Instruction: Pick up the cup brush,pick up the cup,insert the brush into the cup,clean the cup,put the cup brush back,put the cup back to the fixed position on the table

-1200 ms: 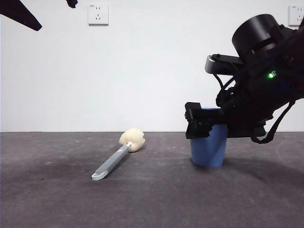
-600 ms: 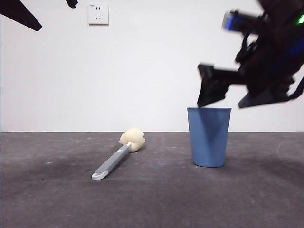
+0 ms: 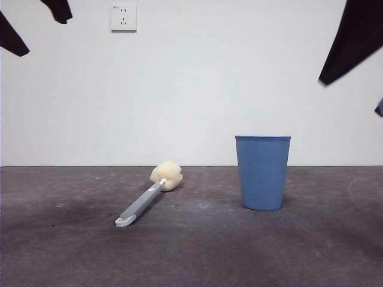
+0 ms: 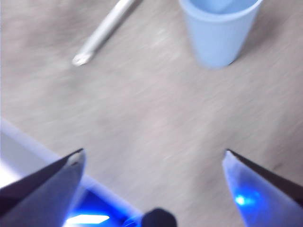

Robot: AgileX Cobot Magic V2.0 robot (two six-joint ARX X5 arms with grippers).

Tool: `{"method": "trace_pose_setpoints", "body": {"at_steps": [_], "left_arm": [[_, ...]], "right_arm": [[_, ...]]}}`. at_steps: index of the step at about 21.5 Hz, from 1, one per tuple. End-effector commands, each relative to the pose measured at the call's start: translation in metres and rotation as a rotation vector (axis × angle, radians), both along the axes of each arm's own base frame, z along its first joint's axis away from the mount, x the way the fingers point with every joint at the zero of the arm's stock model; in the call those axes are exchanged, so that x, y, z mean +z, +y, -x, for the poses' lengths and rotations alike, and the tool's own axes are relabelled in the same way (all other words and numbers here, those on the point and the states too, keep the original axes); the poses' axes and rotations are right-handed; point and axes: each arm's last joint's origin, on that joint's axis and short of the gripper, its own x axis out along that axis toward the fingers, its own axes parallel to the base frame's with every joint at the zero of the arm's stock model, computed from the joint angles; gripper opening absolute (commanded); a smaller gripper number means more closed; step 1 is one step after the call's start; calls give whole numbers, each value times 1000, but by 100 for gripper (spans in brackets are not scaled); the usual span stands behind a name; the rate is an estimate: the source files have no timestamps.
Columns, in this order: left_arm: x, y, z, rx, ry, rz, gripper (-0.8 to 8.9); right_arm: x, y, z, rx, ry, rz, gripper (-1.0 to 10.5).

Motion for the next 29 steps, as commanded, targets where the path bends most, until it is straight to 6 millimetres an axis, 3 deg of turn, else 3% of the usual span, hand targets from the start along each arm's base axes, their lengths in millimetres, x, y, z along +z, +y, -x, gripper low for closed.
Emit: {"method": "trace_pose_setpoints", "body": {"at_steps": [1,3,4,21,23,25,29], "left_arm": [[-3,1,2,-49,11,-23,346],[-4,2,4,-61,31,-31,68],[-5,2,4,-62,36,-37,-10],[-1,-1,0,-80,-29,-15,-4],[5,3,2,-102,-133,-32,-3],[23,12,-2,-70,-353,-12,-4],[56,51,3,139,-770,101,-4]], "right_arm": [[10,0,6,27,64,-80,280],[13,0,9,70,102,-115,54],[13,1,10,84,114,-124,-15],[11,0,11,24,176,-142,1],[11,-1,11,23,176,-141,1],[11,-1,11,23,176,-142,1],[11,-1,11,23,175,-143,1]]}}
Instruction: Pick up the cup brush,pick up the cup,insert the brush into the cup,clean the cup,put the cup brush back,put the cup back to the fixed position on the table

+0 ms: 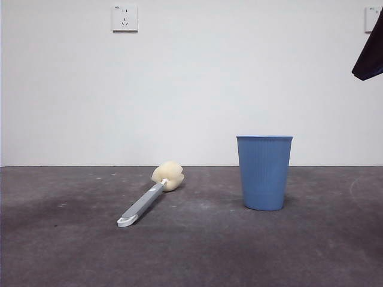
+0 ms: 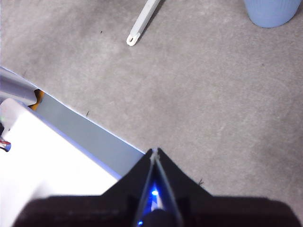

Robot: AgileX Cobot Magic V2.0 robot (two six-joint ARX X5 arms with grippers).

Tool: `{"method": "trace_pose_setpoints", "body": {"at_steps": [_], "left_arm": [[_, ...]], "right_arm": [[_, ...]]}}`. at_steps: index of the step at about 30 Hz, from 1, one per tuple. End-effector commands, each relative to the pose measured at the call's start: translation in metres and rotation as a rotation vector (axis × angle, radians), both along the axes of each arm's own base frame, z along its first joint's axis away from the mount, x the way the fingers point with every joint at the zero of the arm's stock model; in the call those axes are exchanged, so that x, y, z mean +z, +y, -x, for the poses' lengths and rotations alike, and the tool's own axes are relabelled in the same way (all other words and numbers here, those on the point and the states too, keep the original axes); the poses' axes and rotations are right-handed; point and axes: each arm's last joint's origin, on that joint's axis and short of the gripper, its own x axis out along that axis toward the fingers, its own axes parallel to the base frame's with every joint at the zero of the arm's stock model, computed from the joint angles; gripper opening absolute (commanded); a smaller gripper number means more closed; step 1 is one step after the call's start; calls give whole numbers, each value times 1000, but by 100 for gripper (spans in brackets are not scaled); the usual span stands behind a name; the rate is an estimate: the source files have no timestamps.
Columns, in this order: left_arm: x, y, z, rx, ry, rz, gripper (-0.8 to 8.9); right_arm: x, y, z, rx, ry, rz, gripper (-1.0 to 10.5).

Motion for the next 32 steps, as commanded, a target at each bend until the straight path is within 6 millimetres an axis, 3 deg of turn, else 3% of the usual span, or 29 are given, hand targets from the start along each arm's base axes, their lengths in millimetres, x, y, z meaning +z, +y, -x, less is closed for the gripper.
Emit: {"method": "trace_pose_setpoints", "body": {"at_steps": [1,3,7,11,17,24,32], "left_arm": [[2,25,9,136,-203,35,-3],[-10,41,21,245,-320,57,-3],[-59,53,34,349,-403,61,-3],[-111,57,38,383,-394,66,-3],[-168,57,37,395,-316,86,-3],[-205,57,33,404,-233,124,-3],[-220,57,35,413,-96,102,-3]], "right_arm": [[1,0,0,-4,-3,-4,1],[1,0,0,-4,-3,-4,1],[1,0,0,-4,-3,-4,1],[1,0,0,-4,-3,-4,1],[1,0,0,-4,-3,-4,1],[1,0,0,-4,-3,-4,1],[1,0,0,-4,-3,-4,1]]}}
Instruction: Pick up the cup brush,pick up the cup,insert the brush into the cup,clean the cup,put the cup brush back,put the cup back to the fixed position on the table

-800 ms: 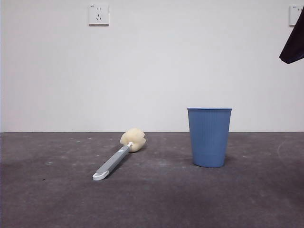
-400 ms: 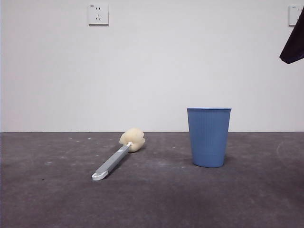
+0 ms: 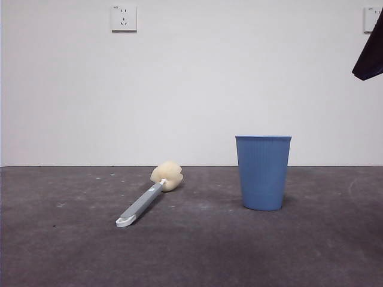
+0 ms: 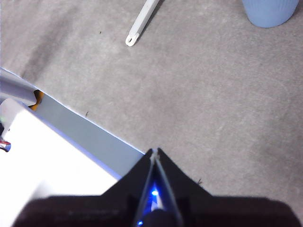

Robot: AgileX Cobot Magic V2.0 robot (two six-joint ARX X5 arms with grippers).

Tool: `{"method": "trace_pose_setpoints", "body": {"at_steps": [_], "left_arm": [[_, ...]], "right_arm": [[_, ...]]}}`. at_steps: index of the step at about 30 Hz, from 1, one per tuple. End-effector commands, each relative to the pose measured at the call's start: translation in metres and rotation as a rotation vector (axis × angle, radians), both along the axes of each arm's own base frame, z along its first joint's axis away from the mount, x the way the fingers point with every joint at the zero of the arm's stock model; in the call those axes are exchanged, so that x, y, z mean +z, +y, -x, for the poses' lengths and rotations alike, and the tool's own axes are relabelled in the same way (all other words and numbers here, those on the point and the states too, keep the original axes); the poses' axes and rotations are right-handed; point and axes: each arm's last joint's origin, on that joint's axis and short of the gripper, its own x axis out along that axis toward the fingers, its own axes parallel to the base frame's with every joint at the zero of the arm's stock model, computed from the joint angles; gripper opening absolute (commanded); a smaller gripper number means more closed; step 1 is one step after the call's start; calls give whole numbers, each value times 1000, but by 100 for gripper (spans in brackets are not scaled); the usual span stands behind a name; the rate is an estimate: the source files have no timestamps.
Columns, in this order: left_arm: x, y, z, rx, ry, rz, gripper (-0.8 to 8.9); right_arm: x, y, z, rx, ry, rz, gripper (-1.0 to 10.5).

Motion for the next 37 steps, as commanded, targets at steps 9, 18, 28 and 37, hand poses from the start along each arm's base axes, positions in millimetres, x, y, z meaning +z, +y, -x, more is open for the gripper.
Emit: {"method": "trace_pose_setpoints", "body": {"at_steps": [9,18,28,37], "left_arm": [[-12,0,1,5,91,6,-3],[-12,0,1,5,91,6,-3],[-12,0,1,5,91,6,-3],[-12,0,1,5,91,6,-3]], "right_arm": [[1,0,0,-4,-3,-3,1],[1,0,0,-4,-3,-4,1],[1,0,0,-1,-6,-2,1],[23,-21,-6,-133,-457,16,1]]}}
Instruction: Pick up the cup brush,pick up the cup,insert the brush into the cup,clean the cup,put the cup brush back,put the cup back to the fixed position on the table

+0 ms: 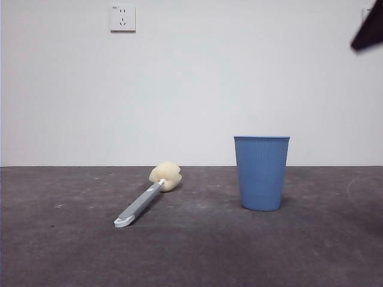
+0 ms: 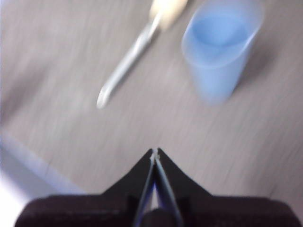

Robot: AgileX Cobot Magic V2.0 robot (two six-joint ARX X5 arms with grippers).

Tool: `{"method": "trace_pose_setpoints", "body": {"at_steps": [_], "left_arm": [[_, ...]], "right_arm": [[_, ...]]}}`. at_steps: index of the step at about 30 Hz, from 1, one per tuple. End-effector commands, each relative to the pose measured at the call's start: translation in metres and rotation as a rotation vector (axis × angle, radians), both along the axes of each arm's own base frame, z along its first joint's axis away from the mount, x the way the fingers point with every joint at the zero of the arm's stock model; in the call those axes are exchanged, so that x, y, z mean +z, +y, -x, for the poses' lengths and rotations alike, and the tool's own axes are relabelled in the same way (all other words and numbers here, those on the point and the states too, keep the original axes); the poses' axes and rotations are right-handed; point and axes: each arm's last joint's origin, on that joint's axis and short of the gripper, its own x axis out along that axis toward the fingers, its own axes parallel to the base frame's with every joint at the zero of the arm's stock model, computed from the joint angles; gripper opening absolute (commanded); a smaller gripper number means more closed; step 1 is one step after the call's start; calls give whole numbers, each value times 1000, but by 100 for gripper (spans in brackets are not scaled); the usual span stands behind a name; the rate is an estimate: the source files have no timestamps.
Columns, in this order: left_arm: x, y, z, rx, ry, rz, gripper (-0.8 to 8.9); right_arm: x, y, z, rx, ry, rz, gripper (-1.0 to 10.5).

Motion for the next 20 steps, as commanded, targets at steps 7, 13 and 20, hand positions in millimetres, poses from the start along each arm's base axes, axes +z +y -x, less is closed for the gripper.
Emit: {"method": "trace_pose_setpoints", "body": {"at_steps": [7,13,20], "left_arm": [[-4,0,-1,4,10,6,-3],[-4,0,-1,4,10,6,-3],[-4,0,-1,4,10,6,-3]], "right_arm": [[-10,-45,10,-256,-367,25,1],[-39,-59,20,-381,-527,35,1],[-87,-63,18,-452,-569,-37,1]]}}
